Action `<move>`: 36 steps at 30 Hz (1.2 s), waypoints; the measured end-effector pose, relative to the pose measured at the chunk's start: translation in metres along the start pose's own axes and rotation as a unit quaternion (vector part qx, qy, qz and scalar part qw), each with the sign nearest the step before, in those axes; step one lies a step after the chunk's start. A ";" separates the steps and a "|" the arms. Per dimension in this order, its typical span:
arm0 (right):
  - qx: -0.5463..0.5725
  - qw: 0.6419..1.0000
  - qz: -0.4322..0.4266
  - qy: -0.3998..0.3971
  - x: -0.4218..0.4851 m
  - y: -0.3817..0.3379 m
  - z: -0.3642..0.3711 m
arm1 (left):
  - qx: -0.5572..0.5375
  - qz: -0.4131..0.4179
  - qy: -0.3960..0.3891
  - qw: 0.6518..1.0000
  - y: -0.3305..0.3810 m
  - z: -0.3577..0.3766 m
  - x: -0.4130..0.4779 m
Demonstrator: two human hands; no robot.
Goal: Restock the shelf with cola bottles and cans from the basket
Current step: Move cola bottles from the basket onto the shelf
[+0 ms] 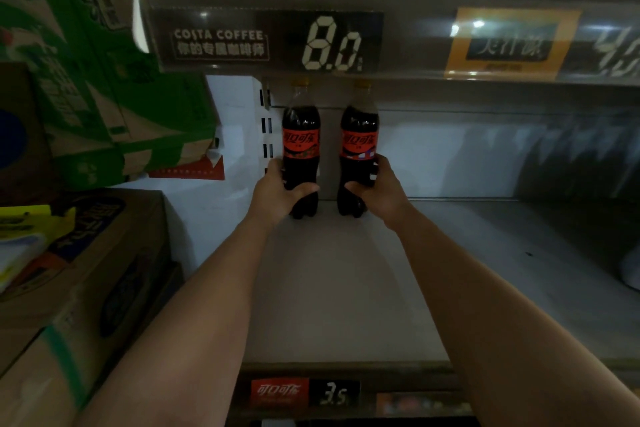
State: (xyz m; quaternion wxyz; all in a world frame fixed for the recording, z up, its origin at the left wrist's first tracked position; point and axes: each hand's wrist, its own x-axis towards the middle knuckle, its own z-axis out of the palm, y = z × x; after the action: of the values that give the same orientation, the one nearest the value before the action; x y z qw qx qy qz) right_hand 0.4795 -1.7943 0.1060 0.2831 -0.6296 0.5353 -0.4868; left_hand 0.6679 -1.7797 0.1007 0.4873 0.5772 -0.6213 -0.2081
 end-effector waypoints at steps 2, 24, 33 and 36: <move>0.009 1.000 0.007 0.001 -0.002 -0.002 0.001 | 0.005 -0.006 0.002 1.000 0.000 -0.001 -0.002; 0.184 0.977 -0.012 0.110 -0.171 -0.058 -0.024 | -0.162 -0.016 0.163 0.973 0.062 -0.032 -0.169; 0.208 0.972 -0.006 0.106 -0.345 -0.075 -0.051 | -0.209 0.019 0.168 0.963 0.093 -0.059 -0.331; 0.213 0.971 0.008 0.110 -0.415 -0.070 -0.053 | -0.232 0.011 0.128 0.964 0.092 -0.068 -0.396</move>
State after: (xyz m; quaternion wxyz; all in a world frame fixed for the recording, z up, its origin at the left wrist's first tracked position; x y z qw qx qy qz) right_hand 0.4786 -1.3725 0.0585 0.3541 -0.4933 0.4524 -0.6532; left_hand 0.6223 -1.3723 0.0615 0.6859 0.4631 -0.4946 -0.2655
